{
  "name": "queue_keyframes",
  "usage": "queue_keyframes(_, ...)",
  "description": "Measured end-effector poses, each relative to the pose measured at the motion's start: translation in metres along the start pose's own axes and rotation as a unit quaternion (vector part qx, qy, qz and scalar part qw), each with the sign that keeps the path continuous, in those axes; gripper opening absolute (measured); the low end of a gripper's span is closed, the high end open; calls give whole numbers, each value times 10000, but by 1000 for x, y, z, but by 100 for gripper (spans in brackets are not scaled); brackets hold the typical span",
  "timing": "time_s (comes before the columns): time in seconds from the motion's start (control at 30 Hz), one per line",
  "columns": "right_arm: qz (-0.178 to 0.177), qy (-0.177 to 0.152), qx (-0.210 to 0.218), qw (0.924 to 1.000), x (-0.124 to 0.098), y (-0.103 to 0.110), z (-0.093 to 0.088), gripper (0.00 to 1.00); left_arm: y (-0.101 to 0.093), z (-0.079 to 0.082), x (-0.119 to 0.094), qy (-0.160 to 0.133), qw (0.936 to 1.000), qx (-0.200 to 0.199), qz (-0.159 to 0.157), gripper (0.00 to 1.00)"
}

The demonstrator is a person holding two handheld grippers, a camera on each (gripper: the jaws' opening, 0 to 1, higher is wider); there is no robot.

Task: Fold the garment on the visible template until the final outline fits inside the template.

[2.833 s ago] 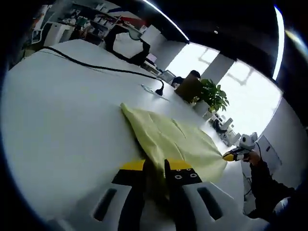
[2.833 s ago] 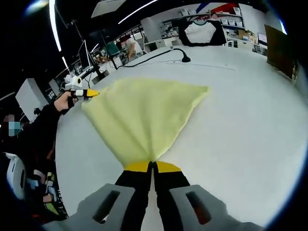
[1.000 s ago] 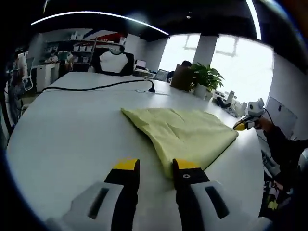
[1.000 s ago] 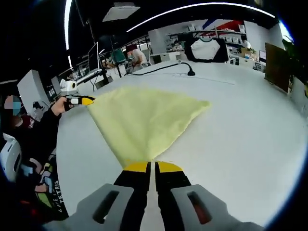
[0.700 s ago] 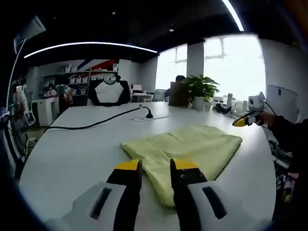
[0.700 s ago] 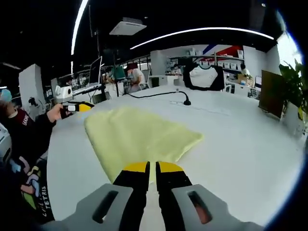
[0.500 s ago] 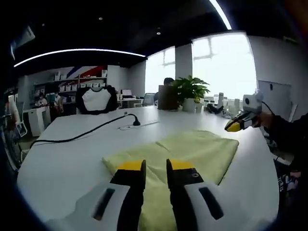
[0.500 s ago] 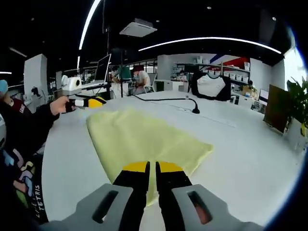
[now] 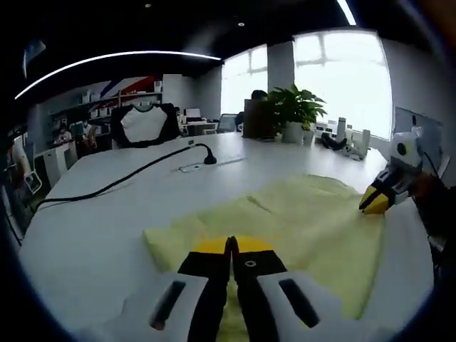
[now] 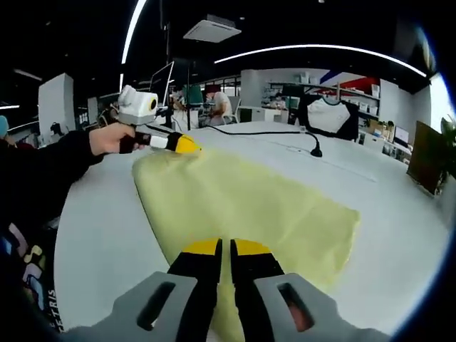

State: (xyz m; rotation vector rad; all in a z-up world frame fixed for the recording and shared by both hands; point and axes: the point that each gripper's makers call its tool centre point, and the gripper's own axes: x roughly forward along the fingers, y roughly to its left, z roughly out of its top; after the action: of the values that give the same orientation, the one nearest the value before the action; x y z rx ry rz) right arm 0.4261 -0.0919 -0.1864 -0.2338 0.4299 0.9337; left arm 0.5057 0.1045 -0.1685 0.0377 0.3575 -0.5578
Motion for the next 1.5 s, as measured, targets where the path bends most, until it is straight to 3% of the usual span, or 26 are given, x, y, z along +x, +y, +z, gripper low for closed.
queue_keyframes(0.07,20,54,-12,10000,1,3,-4,0,0,-12,1,200,9998,-52,-44,1)
queue_keyframes(0.23,-28,132,-176,9998,0,0,-12,0,5,-24,3,257,9996,-107,-35,1)
queue_keyframes(0.3,39,172,-540,9984,-2,0,-12,0,12,-23,3,213,9997,-77,33,1)
queue_keyframes(0.5,-46,231,-897,9957,-5,4,-14,0,44,-21,5,174,9989,-7,434,1)
queue_keyframes(0.57,-38,174,-766,9969,-5,2,-14,0,60,-22,5,276,9963,355,728,1)
queue_keyframes(0.67,-22,174,-652,9977,-5,1,-14,0,64,-18,10,182,9971,60,737,1)
queue_keyframes(0.73,-63,166,-666,9976,-5,1,-14,0,66,-18,11,341,9967,249,700,1)
queue_keyframes(0.8,-97,159,-671,9976,-5,1,-14,0,74,-18,8,508,9923,653,923,1)
queue_keyframes(0.9,-151,147,-665,9976,-6,1,-13,0,73,-15,3,504,9912,612,1065,1)
queue_keyframes(1.0,-179,102,-578,9981,-6,-1,-13,0,70,0,-14,186,9891,593,1337,2)
queue_keyframes(1.03,-180,97,-533,9984,-6,-1,-13,0,70,-1,-21,313,9869,590,1471,4)
queue_keyframes(1.07,-185,109,-341,9992,-5,-2,-13,0,78,-5,-36,572,9773,722,1906,6)
queue_keyframes(1.1,-191,148,-115,9996,-5,-1,-13,0,77,-3,-40,558,9750,817,1991,9)
queue_keyframes(1.17,-205,197,42,9996,-5,-2,-12,0,53,5,-38,89,9885,312,1480,8)
queue_keyframes(1.2,-216,199,-62,9995,-5,-1,-13,0,47,6,-42,11,9907,103,1360,6)
queue_keyframes(1.3,-274,193,-106,9994,-5,1,-12,0,42,15,-60,-219,9888,209,1464,9)
queue_keyframes(1.33,-341,-26,78,9994,-5,0,-6,0,41,17,-64,-281,9879,50,1527,14)
queue_keyframes(1.4,-464,-750,389,9953,-12,-5,16,0,32,28,-72,-685,9877,-238,1384,22)
queue_keyframes(1.5,-853,-1104,420,9893,-37,-23,37,0,21,39,-90,-847,9867,35,1389,21)
